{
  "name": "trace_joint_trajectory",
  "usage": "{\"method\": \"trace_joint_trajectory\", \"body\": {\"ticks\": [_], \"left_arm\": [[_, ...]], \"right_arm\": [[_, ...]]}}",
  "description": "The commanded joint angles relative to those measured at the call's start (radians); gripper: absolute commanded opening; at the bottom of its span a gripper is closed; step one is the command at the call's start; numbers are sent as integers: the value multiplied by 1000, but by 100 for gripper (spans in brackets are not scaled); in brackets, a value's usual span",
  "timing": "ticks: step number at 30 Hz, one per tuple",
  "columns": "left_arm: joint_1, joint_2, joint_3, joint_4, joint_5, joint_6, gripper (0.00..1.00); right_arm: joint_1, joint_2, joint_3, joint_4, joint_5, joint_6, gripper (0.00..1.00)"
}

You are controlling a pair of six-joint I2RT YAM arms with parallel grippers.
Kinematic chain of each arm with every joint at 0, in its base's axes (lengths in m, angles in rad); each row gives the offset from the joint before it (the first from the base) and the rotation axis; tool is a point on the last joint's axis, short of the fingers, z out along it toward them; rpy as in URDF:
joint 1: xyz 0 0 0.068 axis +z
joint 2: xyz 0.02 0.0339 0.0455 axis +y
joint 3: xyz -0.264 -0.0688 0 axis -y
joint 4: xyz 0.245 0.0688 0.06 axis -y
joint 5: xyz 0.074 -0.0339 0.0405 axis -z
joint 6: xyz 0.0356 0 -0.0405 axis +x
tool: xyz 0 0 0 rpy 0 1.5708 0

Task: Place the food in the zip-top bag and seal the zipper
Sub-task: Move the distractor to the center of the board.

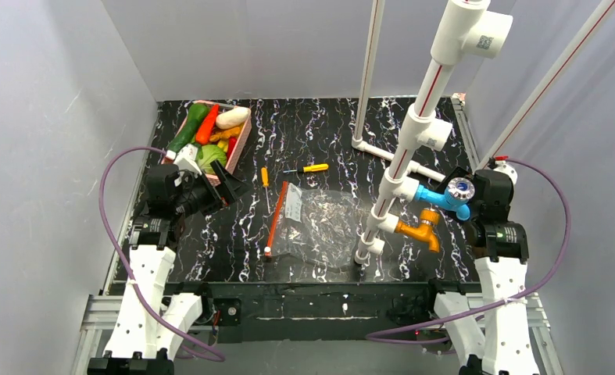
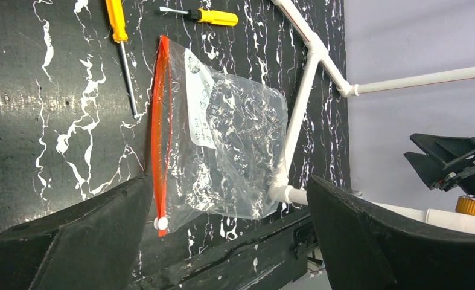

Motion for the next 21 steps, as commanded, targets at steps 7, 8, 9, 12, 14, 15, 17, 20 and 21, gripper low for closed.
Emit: {"method": "trace_joint_trajectory", "body": {"ticks": [7,8,9,12,14,15,17,20,21], "left_arm": [[0,13,-18,1,104,4,99],[0,13,-26,5,120,2,99],[0,10,-32,8,136,-1,99],[-6,-5,-55,24,179,-17,99],[-21,-8,-65,28,194,-24,99],[-31,-10,-68,29,196,-28,99],[-62,-18,-78,29,189,-36,99],[-136,-32,-95,35,140,-52,99],[-166,-34,-100,40,124,-59,99]], "right_arm": [[-7,72,-62,202,-140,13,100],[-9,91,-71,231,-158,33,100],[-12,112,-76,254,-172,46,100],[-38,191,-88,321,-233,81,100],[-76,244,-98,369,-291,102,100],[-94,270,-101,391,-313,113,100],[-114,317,-103,432,-316,109,100],[-139,400,-124,541,-390,100,100],[-154,438,-126,564,-430,126,100]]}}
